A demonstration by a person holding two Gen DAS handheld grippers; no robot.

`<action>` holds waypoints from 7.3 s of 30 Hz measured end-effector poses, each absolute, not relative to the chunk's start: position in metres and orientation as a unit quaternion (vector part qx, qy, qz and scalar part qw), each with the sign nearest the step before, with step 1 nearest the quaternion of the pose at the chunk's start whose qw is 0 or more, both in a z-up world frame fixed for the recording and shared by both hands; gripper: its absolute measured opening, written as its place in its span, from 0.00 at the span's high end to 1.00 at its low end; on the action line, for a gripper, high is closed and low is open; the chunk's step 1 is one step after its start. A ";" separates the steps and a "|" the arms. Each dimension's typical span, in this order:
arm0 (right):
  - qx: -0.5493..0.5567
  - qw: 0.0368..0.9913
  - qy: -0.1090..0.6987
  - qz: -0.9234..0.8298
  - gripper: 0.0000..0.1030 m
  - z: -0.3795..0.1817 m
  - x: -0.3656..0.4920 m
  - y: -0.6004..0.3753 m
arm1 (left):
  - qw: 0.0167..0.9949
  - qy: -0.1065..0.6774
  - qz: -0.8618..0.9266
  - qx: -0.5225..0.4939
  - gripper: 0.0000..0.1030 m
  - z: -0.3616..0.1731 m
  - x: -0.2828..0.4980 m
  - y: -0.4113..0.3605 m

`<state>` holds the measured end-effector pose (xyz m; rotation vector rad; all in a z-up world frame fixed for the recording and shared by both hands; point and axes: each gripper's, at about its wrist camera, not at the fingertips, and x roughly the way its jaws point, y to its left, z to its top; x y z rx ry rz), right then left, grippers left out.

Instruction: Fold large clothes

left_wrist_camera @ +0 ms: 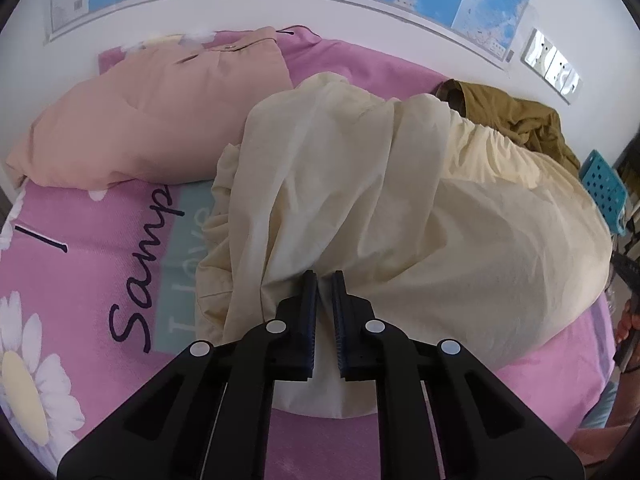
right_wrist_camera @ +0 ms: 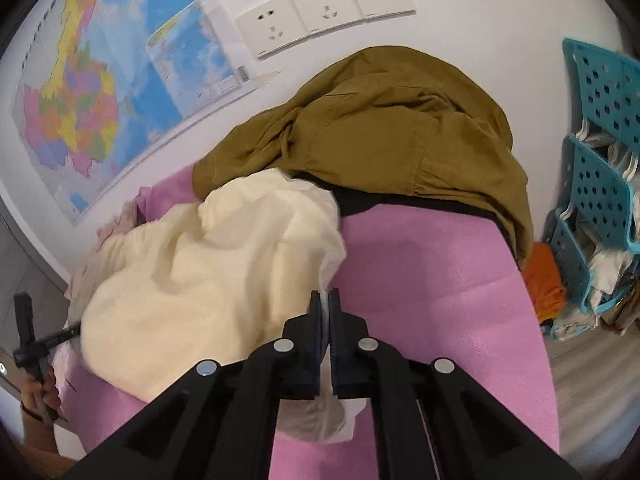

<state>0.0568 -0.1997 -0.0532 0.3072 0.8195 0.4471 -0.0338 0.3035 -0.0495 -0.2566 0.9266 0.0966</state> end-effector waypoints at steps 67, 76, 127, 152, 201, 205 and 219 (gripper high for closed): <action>-0.066 0.853 0.436 0.281 0.43 -0.062 0.105 0.013 | 0.880 0.471 0.056 -0.033 0.13 -0.063 0.070 0.296; -0.041 0.850 0.440 0.288 0.46 -0.055 0.137 0.022 | 0.881 0.467 0.060 -0.033 0.09 -0.067 0.071 0.296; 0.371 0.785 0.445 0.221 0.05 -0.090 0.027 -0.126 | 0.847 0.429 -0.044 -0.311 0.05 -0.081 -0.020 0.262; 0.376 0.787 0.433 0.226 0.32 -0.099 0.075 -0.093 | 0.811 0.400 -0.067 -0.421 0.05 -0.091 -0.002 0.294; 0.195 0.661 0.442 0.574 0.79 -0.037 0.151 0.355 | 0.879 0.285 0.179 -0.338 0.73 -0.016 0.003 0.661; 0.195 0.644 0.475 0.567 0.67 -0.071 0.145 0.354 | 0.851 0.259 0.155 -0.430 0.70 -0.071 -0.021 0.687; 0.039 0.690 0.430 0.582 0.47 0.003 0.099 0.232 | 0.877 0.264 0.258 -0.307 0.27 -0.019 -0.065 0.636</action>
